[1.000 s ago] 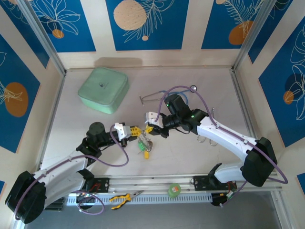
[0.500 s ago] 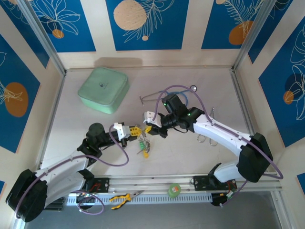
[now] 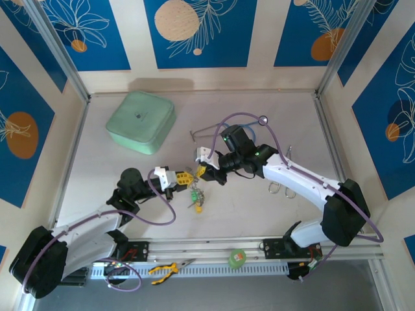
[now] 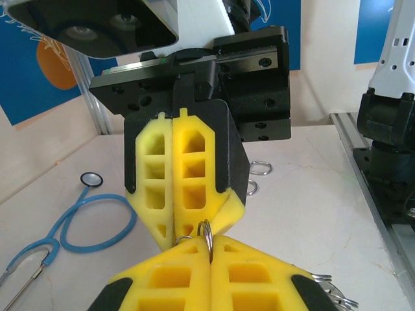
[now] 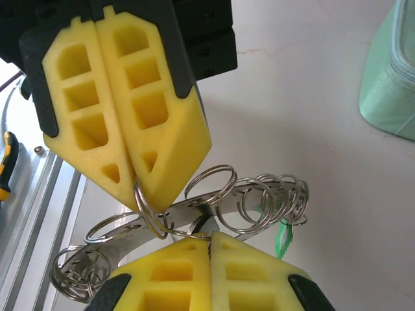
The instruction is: Put the keys on the keyring
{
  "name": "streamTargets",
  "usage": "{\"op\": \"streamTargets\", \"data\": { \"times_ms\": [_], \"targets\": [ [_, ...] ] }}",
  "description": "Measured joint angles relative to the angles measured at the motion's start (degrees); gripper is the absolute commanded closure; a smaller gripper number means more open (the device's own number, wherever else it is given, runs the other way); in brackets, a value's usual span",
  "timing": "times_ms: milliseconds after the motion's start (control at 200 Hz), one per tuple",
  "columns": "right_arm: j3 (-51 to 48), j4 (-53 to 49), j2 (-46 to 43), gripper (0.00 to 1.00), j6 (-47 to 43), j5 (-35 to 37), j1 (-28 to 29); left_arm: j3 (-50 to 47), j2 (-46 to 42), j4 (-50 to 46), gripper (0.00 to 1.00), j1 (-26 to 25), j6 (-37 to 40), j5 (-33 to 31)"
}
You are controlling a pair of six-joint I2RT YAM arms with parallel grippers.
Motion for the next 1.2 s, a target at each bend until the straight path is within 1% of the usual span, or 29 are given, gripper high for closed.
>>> {"op": "streamTargets", "data": {
  "times_ms": [105, 280, 430, 580, 725, 830, 1015, 1200],
  "targets": [
    [0.0, 0.0, 0.1, 0.84, 0.5, -0.8, 0.0, 0.0, 0.0, 0.3, 1.00, 0.0, 0.0, 0.4],
    [0.0, 0.0, 0.9, 0.84, 0.5, -2.1, 0.0, 0.0, 0.0, 0.4, 1.00, 0.0, 0.0, 1.2],
    [0.0, 0.0, 1.6, 0.80, 0.5, -2.7, 0.0, 0.0, 0.0, 0.5, 1.00, 0.0, 0.0, 1.5],
    [0.0, 0.3, 1.6, 0.80, 0.7, -2.8, -0.4, 0.0, 0.0, 0.8, 1.00, 0.0, 0.0, 1.6],
    [-3.4, 3.0, -0.1, 0.79, 1.2, -4.8, -1.6, 0.0, 0.0, 1.4, 1.00, 0.0, -0.2, 1.6],
    [-6.1, 3.9, -2.6, 0.81, 1.0, -6.4, -1.9, 0.0, 0.0, 2.1, 1.00, 0.0, -0.7, 1.6],
    [-6.4, 4.4, -3.4, 0.86, 0.1, -8.0, -1.8, 0.0, 0.4, 2.6, 1.00, 0.0, -0.9, 1.6],
    [-6.4, 4.7, -3.4, 0.94, -0.1, -8.4, -1.8, 0.0, 0.7, 3.0, 1.00, 0.0, -1.1, 1.7]
  ]
}}
